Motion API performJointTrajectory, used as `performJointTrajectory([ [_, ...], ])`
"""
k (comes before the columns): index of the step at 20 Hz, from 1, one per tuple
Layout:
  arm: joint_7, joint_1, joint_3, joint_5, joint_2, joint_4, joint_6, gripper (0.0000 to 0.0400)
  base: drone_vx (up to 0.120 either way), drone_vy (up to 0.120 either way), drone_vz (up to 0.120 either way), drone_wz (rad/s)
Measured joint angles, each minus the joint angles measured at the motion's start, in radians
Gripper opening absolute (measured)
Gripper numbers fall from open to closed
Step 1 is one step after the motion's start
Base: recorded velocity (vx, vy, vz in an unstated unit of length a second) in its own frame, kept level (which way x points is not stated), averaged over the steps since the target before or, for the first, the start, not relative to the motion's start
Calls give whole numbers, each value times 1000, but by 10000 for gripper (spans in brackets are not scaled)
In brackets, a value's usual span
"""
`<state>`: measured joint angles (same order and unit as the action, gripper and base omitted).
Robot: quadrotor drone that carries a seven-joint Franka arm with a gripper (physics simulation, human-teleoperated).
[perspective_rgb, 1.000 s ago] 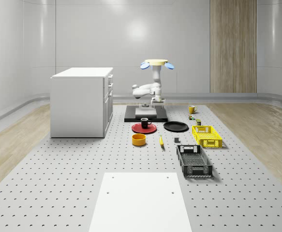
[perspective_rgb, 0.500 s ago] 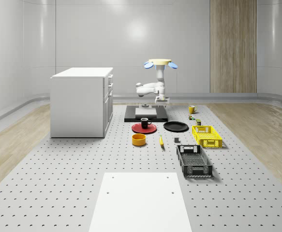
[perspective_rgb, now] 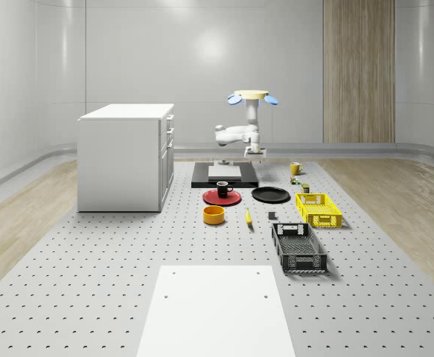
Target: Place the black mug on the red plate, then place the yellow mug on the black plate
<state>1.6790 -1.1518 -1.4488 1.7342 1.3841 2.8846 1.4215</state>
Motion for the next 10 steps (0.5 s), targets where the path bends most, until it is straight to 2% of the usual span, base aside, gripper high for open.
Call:
performJointTrajectory([
  [10,5,-5,-6,-15,37,-1,34,400,-120,120,0,0],
])
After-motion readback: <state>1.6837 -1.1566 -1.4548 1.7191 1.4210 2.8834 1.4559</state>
